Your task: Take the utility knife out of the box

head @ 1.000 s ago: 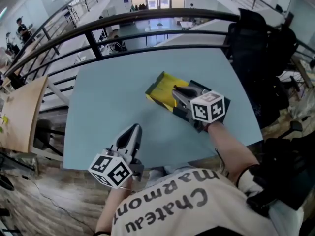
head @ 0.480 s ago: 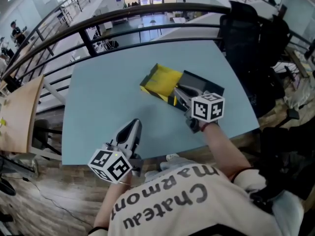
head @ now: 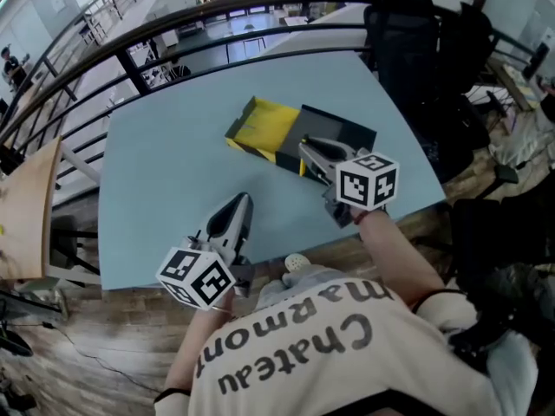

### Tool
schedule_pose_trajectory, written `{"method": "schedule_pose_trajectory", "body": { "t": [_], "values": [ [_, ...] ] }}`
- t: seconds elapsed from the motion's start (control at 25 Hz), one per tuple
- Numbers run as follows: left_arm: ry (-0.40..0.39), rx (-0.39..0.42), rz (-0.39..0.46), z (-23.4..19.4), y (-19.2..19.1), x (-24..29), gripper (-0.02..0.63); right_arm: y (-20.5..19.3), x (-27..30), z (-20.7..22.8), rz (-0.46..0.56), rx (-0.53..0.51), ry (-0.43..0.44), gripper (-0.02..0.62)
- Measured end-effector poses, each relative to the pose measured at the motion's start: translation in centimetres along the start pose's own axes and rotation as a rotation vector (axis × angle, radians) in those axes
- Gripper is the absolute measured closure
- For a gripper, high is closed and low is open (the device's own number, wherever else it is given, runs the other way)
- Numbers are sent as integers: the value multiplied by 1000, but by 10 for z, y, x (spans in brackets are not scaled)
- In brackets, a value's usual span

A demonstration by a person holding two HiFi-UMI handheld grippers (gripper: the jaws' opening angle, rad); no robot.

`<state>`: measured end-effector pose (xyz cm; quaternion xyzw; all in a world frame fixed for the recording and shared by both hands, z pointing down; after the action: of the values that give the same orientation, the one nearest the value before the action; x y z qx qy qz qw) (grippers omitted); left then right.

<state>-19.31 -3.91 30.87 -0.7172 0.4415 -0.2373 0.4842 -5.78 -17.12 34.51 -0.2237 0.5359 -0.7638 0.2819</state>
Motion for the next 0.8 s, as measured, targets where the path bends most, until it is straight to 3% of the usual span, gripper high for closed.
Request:
{"method": "schedule_pose_trajectory", "body": {
  "t": [0.28,0.48,0.68,0.8],
  "values": [
    [-26,22,-41,28,-16,15,604,2,-36,19,41,57,-1,511],
    [-2,62,-65,47,-22,31,604,9,-51,44,80,99,27,511],
    [27,28,-69,69,-44,70,604,6,-66,83,36,138,55,511],
    [5,11,-88,98,-67,108,604,11,-91,116,2,137,71,511]
  ]
}}
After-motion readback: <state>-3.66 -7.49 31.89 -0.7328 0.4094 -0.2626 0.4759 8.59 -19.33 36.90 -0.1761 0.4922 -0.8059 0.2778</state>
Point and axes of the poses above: the fingertips, and each gripper's own axes: x forward along the fingers, z to its right, y out of its top, the point moved 2 cm from there along -x, backward along the fingers, and after that the axes turned 8 degrees about z, right-handed, at the moved point
